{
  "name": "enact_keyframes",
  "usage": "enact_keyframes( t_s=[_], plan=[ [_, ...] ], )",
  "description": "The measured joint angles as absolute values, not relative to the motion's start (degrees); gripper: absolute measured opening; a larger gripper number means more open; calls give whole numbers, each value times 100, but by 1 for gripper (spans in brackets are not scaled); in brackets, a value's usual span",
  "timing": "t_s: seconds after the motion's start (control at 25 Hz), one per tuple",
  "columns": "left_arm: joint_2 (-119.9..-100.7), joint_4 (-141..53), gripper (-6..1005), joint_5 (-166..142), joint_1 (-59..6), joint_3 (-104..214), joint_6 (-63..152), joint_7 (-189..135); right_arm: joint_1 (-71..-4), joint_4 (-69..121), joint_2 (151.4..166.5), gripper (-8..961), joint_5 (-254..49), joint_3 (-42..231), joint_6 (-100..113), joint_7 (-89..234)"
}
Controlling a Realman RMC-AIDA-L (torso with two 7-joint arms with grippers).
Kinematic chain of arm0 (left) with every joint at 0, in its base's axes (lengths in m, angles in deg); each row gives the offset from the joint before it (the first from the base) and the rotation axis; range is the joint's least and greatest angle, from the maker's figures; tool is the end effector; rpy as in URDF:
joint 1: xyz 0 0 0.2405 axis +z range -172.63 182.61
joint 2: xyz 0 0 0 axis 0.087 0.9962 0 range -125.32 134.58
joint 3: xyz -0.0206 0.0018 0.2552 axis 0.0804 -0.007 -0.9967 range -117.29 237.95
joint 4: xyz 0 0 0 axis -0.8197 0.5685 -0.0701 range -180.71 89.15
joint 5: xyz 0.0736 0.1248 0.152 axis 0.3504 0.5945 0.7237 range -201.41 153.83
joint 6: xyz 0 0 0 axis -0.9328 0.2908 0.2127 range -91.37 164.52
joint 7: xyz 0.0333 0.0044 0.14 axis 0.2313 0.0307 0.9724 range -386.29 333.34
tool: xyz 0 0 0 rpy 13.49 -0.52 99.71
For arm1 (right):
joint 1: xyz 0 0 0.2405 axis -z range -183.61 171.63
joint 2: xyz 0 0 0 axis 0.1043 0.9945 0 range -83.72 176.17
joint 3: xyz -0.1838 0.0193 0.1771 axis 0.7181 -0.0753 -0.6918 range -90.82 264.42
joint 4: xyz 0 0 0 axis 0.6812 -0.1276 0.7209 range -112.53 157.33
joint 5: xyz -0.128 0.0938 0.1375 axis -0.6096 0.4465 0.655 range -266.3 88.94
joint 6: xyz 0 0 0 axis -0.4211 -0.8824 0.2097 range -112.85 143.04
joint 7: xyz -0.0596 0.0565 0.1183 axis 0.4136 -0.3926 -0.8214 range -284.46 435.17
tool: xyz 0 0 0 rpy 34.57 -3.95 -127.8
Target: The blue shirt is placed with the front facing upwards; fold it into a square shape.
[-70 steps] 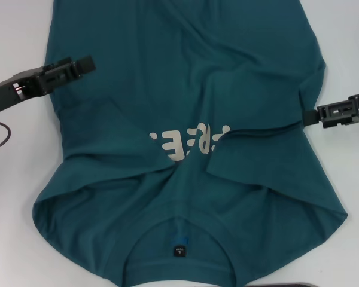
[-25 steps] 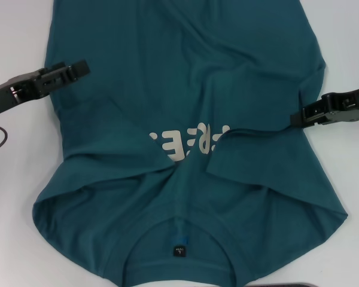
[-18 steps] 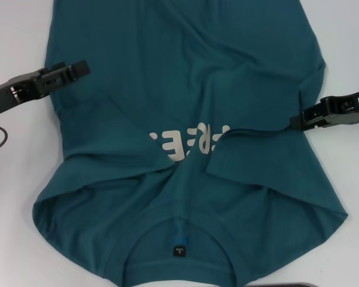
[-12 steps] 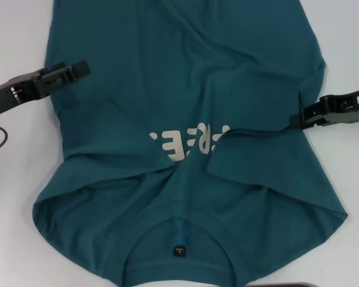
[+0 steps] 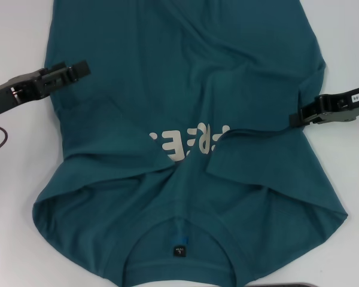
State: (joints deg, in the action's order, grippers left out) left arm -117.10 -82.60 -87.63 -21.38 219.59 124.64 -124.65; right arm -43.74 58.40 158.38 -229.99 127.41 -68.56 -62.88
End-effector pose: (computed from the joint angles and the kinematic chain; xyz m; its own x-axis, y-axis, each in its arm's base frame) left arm -0.3020 0.3154 0.0185 0.3454 0.5952 0.7255 0.8515 -0.5238 0.0244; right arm 0.3032 0.3555 0.0261 0.2183 -0.9596 -0.1778 -0.9720 -0.1975 -0.1272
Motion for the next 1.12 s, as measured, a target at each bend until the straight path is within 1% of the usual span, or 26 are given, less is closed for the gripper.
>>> enact_keyframes(
  t_s=[0.08, 0.28, 0.48, 0.68, 0.76, 1.0, 1.12],
  plan=[
    [-11710, -8261, 906, -8762, -2138, 21959, 12464, -12461, -4378, 5833, 15843, 306, -23000, 12755, -6856, -6284],
    [-11710, -8261, 906, -8759, -2138, 21959, 12456, -12457, -4378, 5831, 15848, 96, -23001, 12759, -6857, -6281],
    [-11710, -8261, 907, -8759, -2138, 21959, 12452, -12454, -4378, 5890, 15853, 24, -22938, 12707, -6928, -6239],
    [-11710, -8261, 908, -8776, -2138, 21959, 12382, -12438, -4426, 5954, 15845, 24, -22632, 12700, -6914, -6206],
    [-11710, -8261, 908, -8781, -2138, 21959, 12373, -12424, -4478, 5955, 15864, 25, -22559, 12701, -6871, -6166],
    [-11710, -8245, 909, -8801, -2138, 21959, 12373, -12397, -4617, 5954, 16029, 25, -22525, 12742, -6430, -6094],
    [-11710, -8244, 910, -8803, -2138, 21959, 12373, -12396, -4676, 5927, 16055, 25, -22526, 12746, -6354, -6060]
  ],
)
